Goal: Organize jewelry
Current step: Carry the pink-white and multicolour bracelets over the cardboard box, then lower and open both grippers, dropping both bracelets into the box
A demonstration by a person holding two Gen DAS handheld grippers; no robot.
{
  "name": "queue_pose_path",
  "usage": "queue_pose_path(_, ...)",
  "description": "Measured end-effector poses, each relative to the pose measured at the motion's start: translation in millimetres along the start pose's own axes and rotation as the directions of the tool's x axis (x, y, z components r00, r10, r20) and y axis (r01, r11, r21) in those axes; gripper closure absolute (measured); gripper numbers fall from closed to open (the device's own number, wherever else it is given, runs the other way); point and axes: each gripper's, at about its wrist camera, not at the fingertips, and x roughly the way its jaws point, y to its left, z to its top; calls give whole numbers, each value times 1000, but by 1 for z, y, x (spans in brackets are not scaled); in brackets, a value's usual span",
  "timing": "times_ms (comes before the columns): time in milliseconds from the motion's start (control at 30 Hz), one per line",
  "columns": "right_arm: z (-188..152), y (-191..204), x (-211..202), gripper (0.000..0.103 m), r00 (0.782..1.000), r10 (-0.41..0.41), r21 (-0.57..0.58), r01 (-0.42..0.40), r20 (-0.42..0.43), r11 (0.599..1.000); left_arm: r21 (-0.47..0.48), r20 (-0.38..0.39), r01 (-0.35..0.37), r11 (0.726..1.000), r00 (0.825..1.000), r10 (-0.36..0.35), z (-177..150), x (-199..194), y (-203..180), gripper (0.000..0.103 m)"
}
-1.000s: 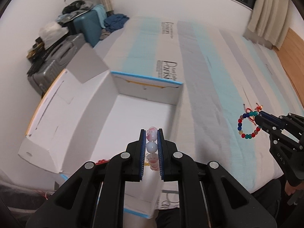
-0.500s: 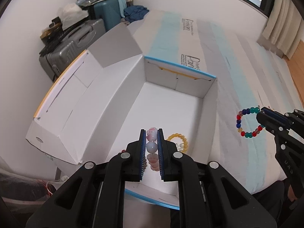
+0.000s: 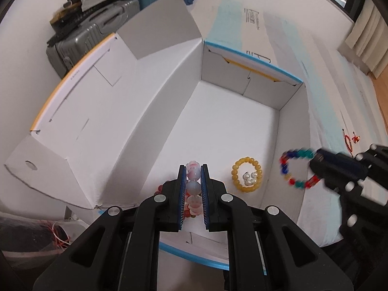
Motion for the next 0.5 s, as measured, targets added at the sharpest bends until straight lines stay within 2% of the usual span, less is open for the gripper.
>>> queue_pose_path(200, 7, 13, 31, 94, 996, 27, -54, -31, -81, 998, -13, -44, 39, 999, 998, -40, 5, 20, 4, 92)
queue_pose_path(500, 7, 19, 84, 94, 979, 19, -83, -36, -202, 996, -16, -149, 36, 999, 988, -38, 4, 63, 5, 92)
